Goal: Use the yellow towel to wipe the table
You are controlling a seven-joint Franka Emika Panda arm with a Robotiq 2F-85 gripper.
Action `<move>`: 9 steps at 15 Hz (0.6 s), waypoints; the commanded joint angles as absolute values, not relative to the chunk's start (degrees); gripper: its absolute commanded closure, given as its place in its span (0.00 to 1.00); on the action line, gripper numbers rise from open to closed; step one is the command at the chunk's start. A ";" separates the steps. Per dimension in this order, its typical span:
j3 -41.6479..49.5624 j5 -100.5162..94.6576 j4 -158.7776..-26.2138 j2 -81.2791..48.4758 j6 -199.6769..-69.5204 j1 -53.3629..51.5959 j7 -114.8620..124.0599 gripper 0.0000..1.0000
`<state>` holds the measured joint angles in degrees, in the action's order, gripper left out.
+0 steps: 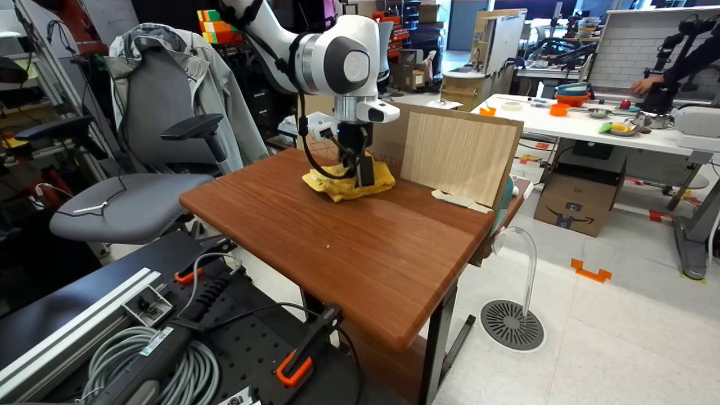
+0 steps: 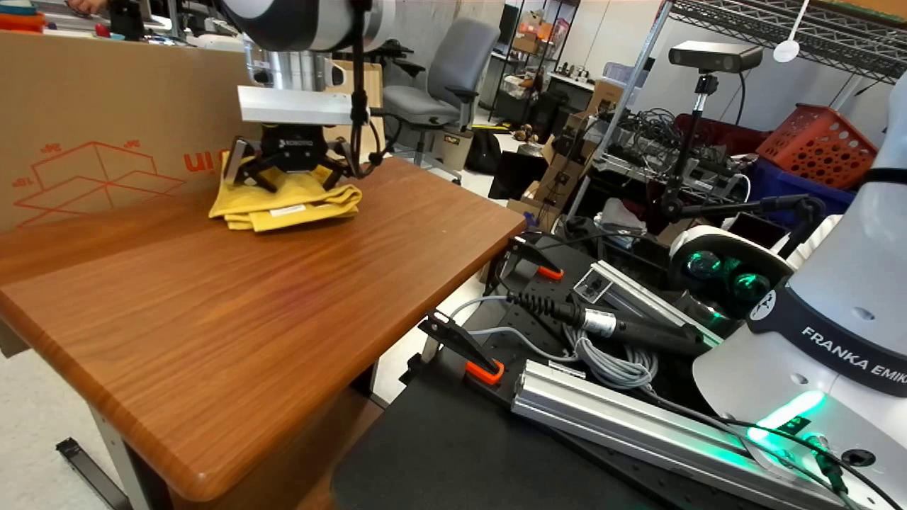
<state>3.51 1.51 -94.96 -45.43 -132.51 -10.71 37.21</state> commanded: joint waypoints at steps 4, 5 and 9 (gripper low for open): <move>-2.65 2.25 -98.68 -46.08 -132.15 -13.91 29.56 0.00; -2.91 1.81 -101.53 -44.50 -132.85 -14.49 27.99 0.00; -4.64 1.32 -111.26 -39.27 -133.20 -15.92 21.98 0.00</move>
